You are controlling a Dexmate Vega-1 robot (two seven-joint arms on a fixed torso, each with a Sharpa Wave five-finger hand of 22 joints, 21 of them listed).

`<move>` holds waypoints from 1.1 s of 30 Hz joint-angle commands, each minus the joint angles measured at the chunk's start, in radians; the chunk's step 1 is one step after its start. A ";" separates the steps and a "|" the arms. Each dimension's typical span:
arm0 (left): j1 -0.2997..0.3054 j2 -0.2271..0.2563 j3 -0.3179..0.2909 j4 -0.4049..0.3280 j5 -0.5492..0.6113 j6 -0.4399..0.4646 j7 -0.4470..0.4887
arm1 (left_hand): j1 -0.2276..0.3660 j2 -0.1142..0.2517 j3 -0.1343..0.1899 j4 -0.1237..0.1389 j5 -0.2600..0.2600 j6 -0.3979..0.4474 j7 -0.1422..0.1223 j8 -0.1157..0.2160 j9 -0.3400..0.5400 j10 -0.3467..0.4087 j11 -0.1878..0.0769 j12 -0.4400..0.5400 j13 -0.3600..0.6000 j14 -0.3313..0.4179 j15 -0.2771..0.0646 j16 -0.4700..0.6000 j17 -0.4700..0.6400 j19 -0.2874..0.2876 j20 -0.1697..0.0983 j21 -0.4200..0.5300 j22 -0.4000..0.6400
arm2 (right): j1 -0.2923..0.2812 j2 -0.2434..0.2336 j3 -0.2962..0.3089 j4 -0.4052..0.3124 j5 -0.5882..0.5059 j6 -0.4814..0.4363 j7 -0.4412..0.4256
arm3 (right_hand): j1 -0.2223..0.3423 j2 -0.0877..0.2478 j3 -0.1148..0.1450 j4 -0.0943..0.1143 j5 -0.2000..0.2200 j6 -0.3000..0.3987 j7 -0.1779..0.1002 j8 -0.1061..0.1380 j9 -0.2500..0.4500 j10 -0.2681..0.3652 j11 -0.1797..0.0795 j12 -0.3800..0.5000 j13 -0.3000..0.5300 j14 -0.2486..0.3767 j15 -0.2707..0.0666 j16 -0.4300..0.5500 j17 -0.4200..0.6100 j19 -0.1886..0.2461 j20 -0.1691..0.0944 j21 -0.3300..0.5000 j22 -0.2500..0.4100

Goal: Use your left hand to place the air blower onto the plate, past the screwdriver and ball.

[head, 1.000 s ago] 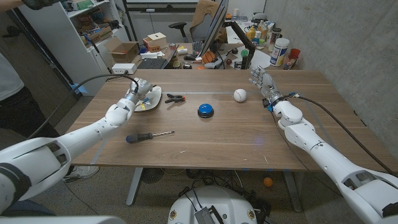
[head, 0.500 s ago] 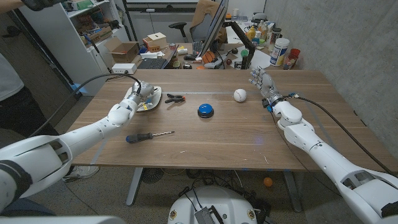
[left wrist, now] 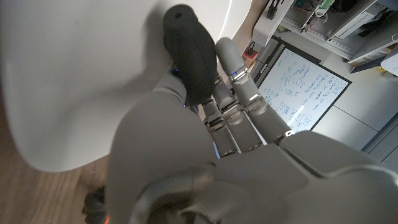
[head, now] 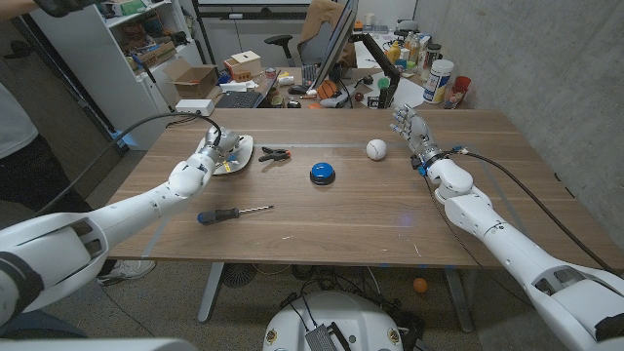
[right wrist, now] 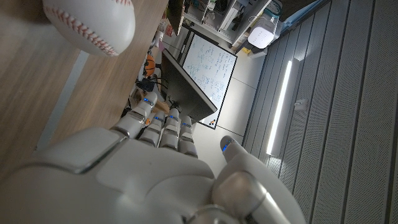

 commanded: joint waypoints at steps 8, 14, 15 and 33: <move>0.043 0.023 -0.046 -0.088 0.018 0.093 -0.060 | -0.236 -0.030 -0.060 0.107 0.005 -0.061 -0.011 -0.014 -0.005 -0.037 0.006 -0.026 0.000 -0.075 -0.023 -0.043 -0.009 0.000 0.064 -0.072 0.002 | -0.007 -0.002 0.006 0.003 0.007 0.012 0.005 | -0.002 0.045 -0.003 -0.002 0.004 0.007 -0.003 -0.001 0.005 0.007 0.002 0.001 0.005 0.010 -0.021 0.001 0.002 0.006 -0.036 -0.002 0.004; 0.056 0.030 -0.064 -0.115 0.017 0.122 -0.078 | -0.309 -0.042 -0.080 0.137 0.011 -0.124 -0.025 -0.021 -0.007 -0.067 0.013 -0.035 0.000 -0.133 -0.017 -0.053 -0.008 -0.009 0.089 -0.110 0.003 | -0.010 -0.004 0.007 -0.003 0.006 0.014 0.002 | -0.002 0.045 -0.003 -0.002 0.004 0.007 -0.002 -0.001 0.005 0.008 0.001 0.001 0.005 0.012 -0.022 0.001 0.002 0.006 -0.037 -0.002 0.004; 0.057 0.032 -0.065 -0.121 0.020 0.128 -0.091 | -0.315 -0.044 -0.081 0.139 0.012 -0.134 -0.033 -0.022 -0.007 -0.075 0.013 -0.037 0.000 -0.139 -0.015 -0.053 -0.008 -0.013 0.095 -0.115 0.003 | -0.011 -0.004 0.007 -0.004 0.007 0.012 0.002 | -0.002 0.045 -0.003 -0.002 0.004 0.007 -0.002 -0.001 0.005 0.008 0.002 0.001 0.005 0.012 -0.021 0.001 0.002 0.005 -0.036 -0.002 0.004; 0.109 0.079 -0.135 -0.246 0.046 0.227 -0.185 | -0.419 -0.081 -0.118 0.167 0.023 -0.311 -0.085 -0.022 -0.009 -0.195 0.021 -0.046 0.002 -0.247 0.024 -0.058 -0.006 -0.032 0.125 -0.194 0.005 | -0.023 -0.006 0.012 -0.016 0.011 0.021 0.001 | -0.002 0.044 -0.003 -0.002 0.004 0.008 -0.002 -0.001 0.005 0.009 0.003 0.001 0.005 0.015 -0.021 0.000 0.002 0.005 -0.038 -0.002 0.004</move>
